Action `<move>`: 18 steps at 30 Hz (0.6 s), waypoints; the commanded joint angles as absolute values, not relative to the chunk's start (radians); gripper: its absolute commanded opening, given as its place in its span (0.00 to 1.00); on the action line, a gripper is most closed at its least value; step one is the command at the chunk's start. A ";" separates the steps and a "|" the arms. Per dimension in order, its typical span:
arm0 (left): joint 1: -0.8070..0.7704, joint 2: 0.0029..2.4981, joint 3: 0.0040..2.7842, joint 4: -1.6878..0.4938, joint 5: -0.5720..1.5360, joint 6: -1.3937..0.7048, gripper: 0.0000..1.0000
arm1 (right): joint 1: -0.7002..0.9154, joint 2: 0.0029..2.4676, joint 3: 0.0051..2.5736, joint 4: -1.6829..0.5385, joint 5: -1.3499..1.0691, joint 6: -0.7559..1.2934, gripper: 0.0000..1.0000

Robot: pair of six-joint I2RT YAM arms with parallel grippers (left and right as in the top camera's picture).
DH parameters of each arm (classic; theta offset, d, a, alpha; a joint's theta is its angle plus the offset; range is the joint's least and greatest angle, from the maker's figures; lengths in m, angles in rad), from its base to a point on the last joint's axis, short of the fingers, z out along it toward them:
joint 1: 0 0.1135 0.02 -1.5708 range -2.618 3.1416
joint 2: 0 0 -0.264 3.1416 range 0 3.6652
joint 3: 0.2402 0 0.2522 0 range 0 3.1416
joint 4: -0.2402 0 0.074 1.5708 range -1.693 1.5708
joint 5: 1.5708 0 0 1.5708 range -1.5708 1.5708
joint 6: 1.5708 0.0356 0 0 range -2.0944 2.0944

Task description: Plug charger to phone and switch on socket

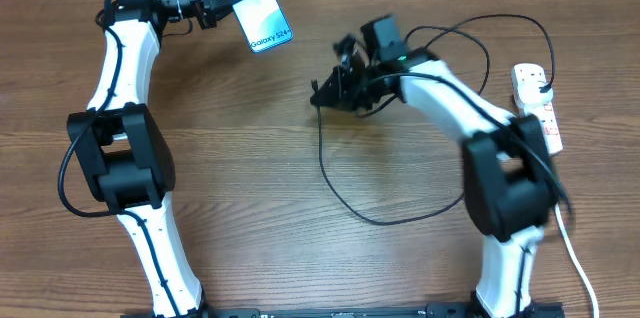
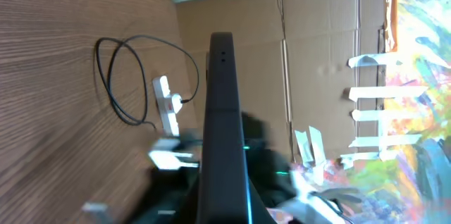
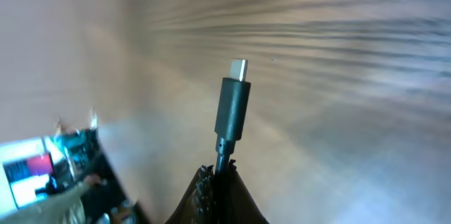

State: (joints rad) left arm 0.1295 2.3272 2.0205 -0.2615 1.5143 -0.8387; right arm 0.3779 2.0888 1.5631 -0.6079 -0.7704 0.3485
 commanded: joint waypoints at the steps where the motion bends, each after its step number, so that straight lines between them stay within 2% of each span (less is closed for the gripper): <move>1: 0.126 2.328 2.032 -0.257 1.580 -0.863 0.04 | 0.384 1.907 1.579 -0.649 -0.860 0.204 0.04; 9: 0.089 2.328 2.032 -0.256 1.580 -0.969 0.04 | 0.417 1.838 1.579 -0.683 -0.891 0.200 0.04; 18: 0.051 2.328 2.032 -0.256 1.579 -0.973 0.04 | 0.420 1.838 1.579 -0.656 -0.890 0.221 0.04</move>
State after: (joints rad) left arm 0.0597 2.3272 2.0205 -0.2615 1.5349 -0.9531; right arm 0.4194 1.8359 1.5734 -0.6685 -0.8803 0.2176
